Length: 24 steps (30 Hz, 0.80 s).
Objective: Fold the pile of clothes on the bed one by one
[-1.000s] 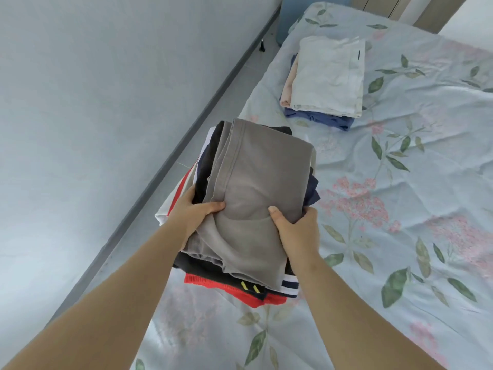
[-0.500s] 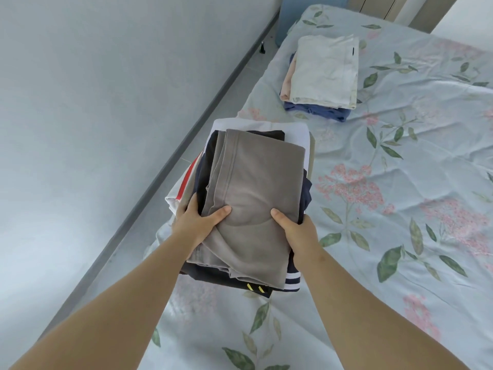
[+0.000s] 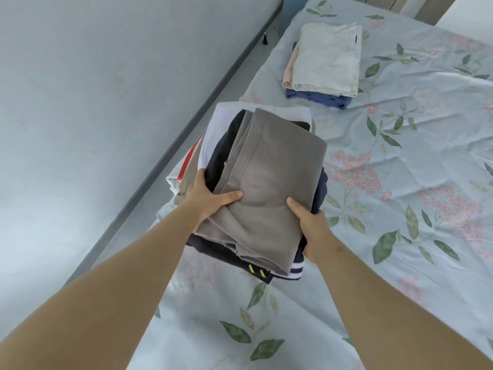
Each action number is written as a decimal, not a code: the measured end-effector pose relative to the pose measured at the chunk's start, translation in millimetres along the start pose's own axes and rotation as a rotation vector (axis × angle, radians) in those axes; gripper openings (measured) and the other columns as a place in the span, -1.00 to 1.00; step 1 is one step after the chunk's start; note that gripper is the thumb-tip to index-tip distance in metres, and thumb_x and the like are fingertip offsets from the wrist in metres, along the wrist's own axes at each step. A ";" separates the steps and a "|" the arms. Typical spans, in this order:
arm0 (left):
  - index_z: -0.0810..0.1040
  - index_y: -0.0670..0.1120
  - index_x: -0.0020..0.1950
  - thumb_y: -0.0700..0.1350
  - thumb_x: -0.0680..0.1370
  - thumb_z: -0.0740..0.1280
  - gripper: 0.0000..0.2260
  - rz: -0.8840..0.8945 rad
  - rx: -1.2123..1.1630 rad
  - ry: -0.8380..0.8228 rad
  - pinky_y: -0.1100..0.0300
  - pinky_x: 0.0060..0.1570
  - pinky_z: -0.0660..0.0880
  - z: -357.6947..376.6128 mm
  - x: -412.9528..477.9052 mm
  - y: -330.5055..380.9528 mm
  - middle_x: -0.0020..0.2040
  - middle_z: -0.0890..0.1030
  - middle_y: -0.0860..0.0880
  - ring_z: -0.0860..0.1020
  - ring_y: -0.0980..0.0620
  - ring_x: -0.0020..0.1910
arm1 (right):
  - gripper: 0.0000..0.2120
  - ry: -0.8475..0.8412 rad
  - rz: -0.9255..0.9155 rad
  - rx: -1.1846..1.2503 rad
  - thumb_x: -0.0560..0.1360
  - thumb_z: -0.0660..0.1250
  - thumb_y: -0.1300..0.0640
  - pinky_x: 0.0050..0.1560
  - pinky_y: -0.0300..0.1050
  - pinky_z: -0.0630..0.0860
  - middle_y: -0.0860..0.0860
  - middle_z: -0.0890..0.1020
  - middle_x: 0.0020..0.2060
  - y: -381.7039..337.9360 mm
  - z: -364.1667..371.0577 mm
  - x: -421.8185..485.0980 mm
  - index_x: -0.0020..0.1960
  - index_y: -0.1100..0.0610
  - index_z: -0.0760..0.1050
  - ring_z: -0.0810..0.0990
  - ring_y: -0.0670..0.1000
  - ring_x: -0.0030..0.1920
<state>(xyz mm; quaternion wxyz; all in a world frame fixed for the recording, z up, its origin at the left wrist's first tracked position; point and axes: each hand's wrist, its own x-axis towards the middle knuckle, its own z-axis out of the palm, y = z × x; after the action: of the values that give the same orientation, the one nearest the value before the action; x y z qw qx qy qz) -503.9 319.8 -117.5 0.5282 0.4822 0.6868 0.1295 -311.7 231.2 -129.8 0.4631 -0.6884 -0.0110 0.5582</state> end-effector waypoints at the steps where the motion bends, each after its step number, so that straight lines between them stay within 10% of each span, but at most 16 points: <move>1: 0.03 0.08 0.55 0.10 0.30 0.55 -0.02 -0.015 -0.018 -0.023 -0.02 0.35 0.28 -0.9 -7.7 -10.1 0.46 0.25 0.00 0.28 -0.10 0.41 | -0.42 -0.008 0.007 -0.002 0.37 0.52 0.03 0.07 0.04 0.54 0.09 0.58 0.13 12.1 -4.8 -4.3 0.29 0.13 0.37 0.60 0.12 0.06; 13: 0.29 0.14 0.40 0.17 0.07 0.54 -0.08 -0.127 0.053 0.055 0.01 0.24 0.42 -47.4 -121.7 -130.7 0.20 0.50 0.10 0.49 0.00 0.17 | -0.73 -0.114 0.301 -0.001 0.44 0.45 0.08 0.21 0.10 0.49 0.03 0.61 0.01 151.9 5.0 -100.2 0.07 0.01 0.44 0.58 0.12 0.07; 24: 0.39 0.16 0.32 0.09 0.37 0.50 -0.44 -0.011 0.062 0.107 0.06 0.21 0.44 -101.1 -161.0 -103.1 0.14 0.53 0.06 0.52 0.01 0.10 | -0.67 -0.375 0.321 0.127 0.46 0.40 0.03 0.14 0.05 0.55 0.09 0.67 0.06 124.3 13.4 -145.8 0.20 0.05 0.53 0.64 0.13 0.09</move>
<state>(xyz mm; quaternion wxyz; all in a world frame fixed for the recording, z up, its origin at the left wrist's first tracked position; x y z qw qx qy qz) -647.8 173.0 -50.4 0.4763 0.4869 0.7204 0.1305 -439.4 91.1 -99.3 0.4009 -0.5353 0.0479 0.7419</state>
